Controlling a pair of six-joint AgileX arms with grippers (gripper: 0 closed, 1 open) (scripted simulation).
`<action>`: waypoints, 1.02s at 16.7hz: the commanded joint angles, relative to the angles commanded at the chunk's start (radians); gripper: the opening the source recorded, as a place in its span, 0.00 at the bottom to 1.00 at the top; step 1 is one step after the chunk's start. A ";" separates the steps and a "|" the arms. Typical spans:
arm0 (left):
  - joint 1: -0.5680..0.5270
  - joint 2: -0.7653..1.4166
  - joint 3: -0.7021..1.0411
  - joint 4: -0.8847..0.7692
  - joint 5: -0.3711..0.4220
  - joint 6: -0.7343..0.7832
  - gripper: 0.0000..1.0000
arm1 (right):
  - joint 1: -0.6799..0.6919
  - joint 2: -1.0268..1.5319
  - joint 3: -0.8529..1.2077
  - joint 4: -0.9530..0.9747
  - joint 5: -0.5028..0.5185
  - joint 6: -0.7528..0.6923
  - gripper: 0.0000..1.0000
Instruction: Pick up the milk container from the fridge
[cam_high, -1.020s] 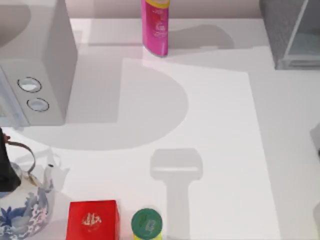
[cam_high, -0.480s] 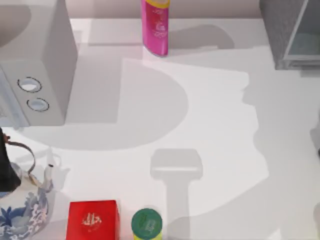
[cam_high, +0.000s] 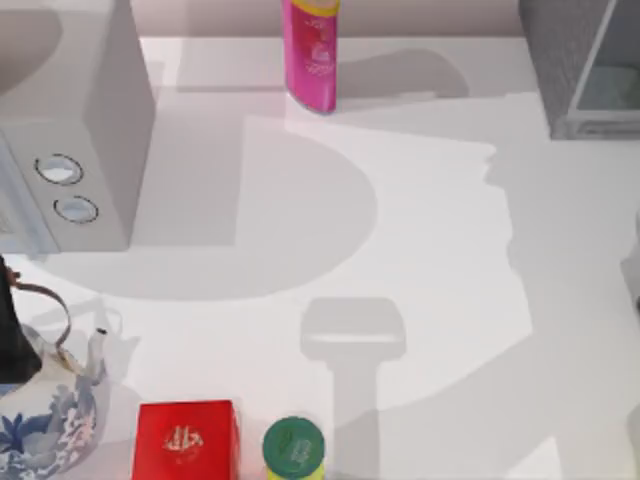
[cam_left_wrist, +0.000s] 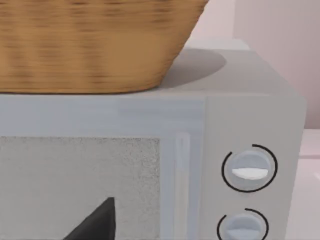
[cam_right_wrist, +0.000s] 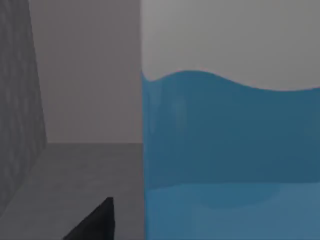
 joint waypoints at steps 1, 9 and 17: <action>0.000 0.000 0.000 0.000 0.000 0.000 1.00 | 0.004 0.022 0.051 -0.021 0.004 0.000 1.00; 0.000 0.000 0.000 0.000 0.000 0.000 1.00 | 0.017 0.087 0.180 -0.092 0.018 -0.001 1.00; 0.000 0.000 0.000 0.000 0.000 0.000 1.00 | 0.017 0.087 0.180 -0.092 0.018 -0.001 0.40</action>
